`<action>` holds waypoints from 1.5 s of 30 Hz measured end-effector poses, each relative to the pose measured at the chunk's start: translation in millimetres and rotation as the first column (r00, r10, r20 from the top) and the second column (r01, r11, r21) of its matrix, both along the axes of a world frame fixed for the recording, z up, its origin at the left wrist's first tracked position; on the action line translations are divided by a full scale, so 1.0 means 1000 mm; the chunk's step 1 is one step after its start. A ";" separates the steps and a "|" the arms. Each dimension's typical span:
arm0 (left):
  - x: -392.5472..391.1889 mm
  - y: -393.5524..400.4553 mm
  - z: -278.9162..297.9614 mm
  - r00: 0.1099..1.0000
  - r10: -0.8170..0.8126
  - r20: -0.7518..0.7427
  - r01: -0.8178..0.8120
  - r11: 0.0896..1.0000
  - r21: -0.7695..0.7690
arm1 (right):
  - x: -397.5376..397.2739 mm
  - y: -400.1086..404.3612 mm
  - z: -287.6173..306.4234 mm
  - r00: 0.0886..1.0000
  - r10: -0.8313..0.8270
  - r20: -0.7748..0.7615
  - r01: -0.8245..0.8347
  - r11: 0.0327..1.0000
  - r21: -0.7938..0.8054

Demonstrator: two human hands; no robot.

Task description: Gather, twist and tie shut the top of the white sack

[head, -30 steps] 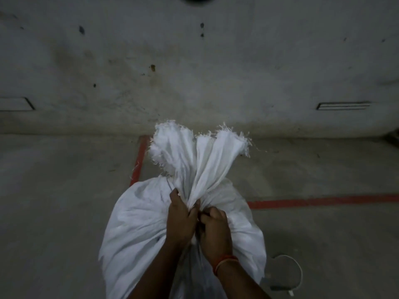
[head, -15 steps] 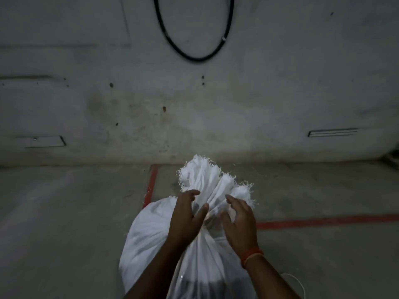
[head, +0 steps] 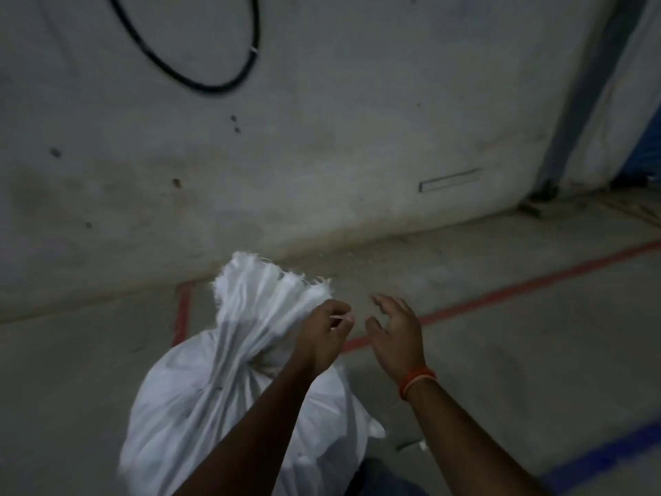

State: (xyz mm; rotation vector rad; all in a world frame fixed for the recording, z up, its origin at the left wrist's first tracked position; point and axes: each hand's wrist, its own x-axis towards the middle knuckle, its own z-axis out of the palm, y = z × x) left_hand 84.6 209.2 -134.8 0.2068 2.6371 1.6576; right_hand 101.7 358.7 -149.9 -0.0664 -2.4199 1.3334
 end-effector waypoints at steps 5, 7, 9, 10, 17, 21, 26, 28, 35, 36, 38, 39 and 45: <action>-0.027 0.067 -0.080 0.975 -0.105 0.194 0.106 0.994 0.009 | -0.013 0.068 -0.070 0.980 -0.134 0.144 0.133 0.991 0.017; -0.040 0.089 -0.125 0.955 -0.123 0.271 0.129 0.992 -0.004 | -0.017 0.094 -0.107 0.953 -0.174 0.248 0.174 0.984 0.021; -0.049 0.108 -0.171 0.916 -0.163 0.367 0.196 0.979 -0.053 | -0.019 0.119 -0.148 0.908 -0.195 0.371 0.202 0.979 0.021; -0.052 0.115 -0.192 0.896 -0.173 0.410 0.223 0.972 -0.079 | -0.020 0.129 -0.170 0.878 -0.207 0.431 0.218 0.976 0.023; -0.058 0.146 -0.325 0.796 -0.200 0.571 0.368 0.909 -0.195 | -0.016 0.159 -0.312 0.618 -0.166 0.769 0.176 0.982 0.070; -0.054 0.162 -0.370 0.733 -0.255 0.631 0.486 0.845 -0.223 | -0.010 0.152 -0.364 0.519 -0.089 0.850 0.066 0.996 0.063; -0.048 0.159 -0.406 0.730 -0.197 0.654 0.465 0.845 -0.264 | -0.010 0.131 -0.410 0.391 -0.012 0.920 -0.066 0.997 0.041; -0.045 0.153 -0.406 0.729 -0.154 0.667 0.445 0.847 -0.290 | -0.014 0.122 -0.422 0.333 0.009 0.943 -0.112 0.993 0.030; -0.041 0.143 -0.423 0.727 -0.047 0.685 0.393 0.846 -0.359 | -0.026 0.109 -0.444 0.346 -0.064 0.936 -0.111 0.988 0.109; -0.041 0.143 -0.422 0.727 -0.049 0.685 0.392 0.848 -0.355 | -0.026 0.110 -0.441 0.360 -0.081 0.929 -0.087 0.989 0.120; -0.041 0.147 -0.421 0.712 -0.040 0.701 0.380 0.861 -0.337 | -0.024 0.113 -0.431 0.406 -0.116 0.907 -0.041 0.989 0.145; -0.042 0.149 -0.418 0.705 -0.028 0.709 0.370 0.867 -0.334 | -0.023 0.115 -0.424 0.434 -0.131 0.891 -0.002 0.989 0.146; -0.061 0.164 -0.370 0.631 -0.036 0.775 0.093 0.995 -0.030 | -0.012 0.122 -0.352 0.720 -0.182 0.669 0.121 0.983 0.137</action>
